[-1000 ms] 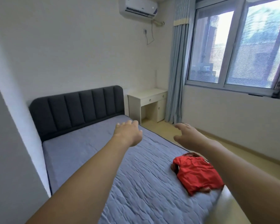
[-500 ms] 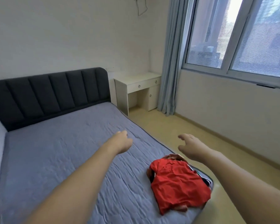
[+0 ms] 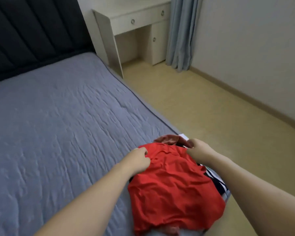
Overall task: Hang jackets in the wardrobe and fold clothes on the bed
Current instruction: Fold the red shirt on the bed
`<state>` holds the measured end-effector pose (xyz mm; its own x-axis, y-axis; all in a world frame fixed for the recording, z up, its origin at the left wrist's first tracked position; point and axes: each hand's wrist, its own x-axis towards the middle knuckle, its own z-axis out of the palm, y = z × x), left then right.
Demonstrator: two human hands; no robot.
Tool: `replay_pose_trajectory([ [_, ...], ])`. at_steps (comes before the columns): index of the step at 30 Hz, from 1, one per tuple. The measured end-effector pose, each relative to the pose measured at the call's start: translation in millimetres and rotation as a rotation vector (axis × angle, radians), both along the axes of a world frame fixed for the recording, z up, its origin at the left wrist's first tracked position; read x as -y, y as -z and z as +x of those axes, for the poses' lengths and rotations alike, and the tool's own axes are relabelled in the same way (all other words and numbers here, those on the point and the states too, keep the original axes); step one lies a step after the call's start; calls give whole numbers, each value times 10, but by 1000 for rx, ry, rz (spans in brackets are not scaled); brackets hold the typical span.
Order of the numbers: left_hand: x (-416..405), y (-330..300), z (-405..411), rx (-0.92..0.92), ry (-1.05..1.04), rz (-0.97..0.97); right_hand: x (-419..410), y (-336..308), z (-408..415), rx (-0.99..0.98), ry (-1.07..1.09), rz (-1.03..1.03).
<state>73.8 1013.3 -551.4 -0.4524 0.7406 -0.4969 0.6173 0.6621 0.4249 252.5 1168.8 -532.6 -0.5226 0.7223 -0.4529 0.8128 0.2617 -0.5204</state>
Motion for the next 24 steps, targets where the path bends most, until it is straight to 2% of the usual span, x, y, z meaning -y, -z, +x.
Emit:
replay_pose_trajectory([
  [4, -532, 1179, 349, 143, 48, -146, -642, 1311, 84, 48, 101, -179],
  [8, -852, 2010, 880, 339, 46, -225, -1119, 2156, 264, 54, 193, -289],
  [9, -906, 2164, 1015, 347, 65, -240, -1205, 2322, 306, 53, 203, -321],
  [11, -976, 2368, 1208, 203, 121, -284, -1311, 2587, 372, 49, 196, -410],
  [13, -1014, 2460, 1289, 23, 181, -291, -1357, 2761, 387, 59, 153, -469],
  [15, -1022, 2491, 1282, 8, 202, -288, -1367, 2859, 335, 66, 74, -452],
  [19, -998, 2405, 1181, 168, 130, -251, -1419, 2838, 127, 147, -158, -310],
  [21, -999, 2330, 1245, 285, 42, -222, -1489, 2706, -12, 155, -149, -398],
  [24, -984, 2220, 1550, 555, -258, -247, -1579, 2411, -255, 79, -93, -493],
])
